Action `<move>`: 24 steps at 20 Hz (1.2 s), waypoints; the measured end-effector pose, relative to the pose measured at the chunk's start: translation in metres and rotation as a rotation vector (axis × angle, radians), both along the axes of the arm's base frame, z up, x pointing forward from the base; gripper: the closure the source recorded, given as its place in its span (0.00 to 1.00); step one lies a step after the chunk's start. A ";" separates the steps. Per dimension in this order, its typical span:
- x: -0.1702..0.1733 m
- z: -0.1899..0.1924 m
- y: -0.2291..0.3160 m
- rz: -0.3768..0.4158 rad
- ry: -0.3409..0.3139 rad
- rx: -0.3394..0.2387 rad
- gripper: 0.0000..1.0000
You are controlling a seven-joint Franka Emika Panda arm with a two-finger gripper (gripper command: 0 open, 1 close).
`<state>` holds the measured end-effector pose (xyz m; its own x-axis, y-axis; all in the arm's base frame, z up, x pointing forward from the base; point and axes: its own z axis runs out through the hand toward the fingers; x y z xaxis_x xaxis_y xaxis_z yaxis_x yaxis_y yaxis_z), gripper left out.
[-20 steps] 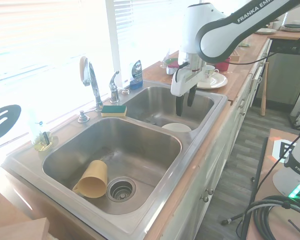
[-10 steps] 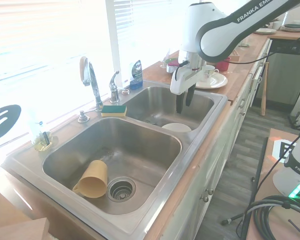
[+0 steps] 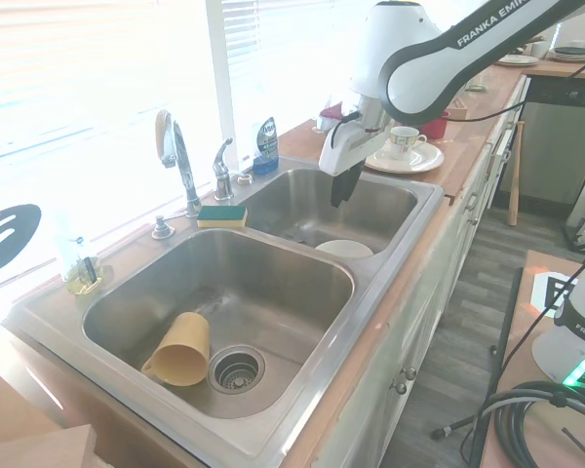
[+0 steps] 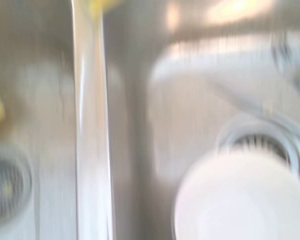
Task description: Turn off the faucet
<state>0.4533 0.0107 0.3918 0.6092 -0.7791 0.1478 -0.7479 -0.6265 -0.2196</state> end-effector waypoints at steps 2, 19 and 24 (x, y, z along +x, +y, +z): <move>0.017 0.005 0.000 -0.014 -0.071 0.005 1.00; 0.189 0.100 -0.022 -0.070 -0.278 -0.006 1.00; 0.238 0.090 -0.025 -0.075 -0.257 -0.016 1.00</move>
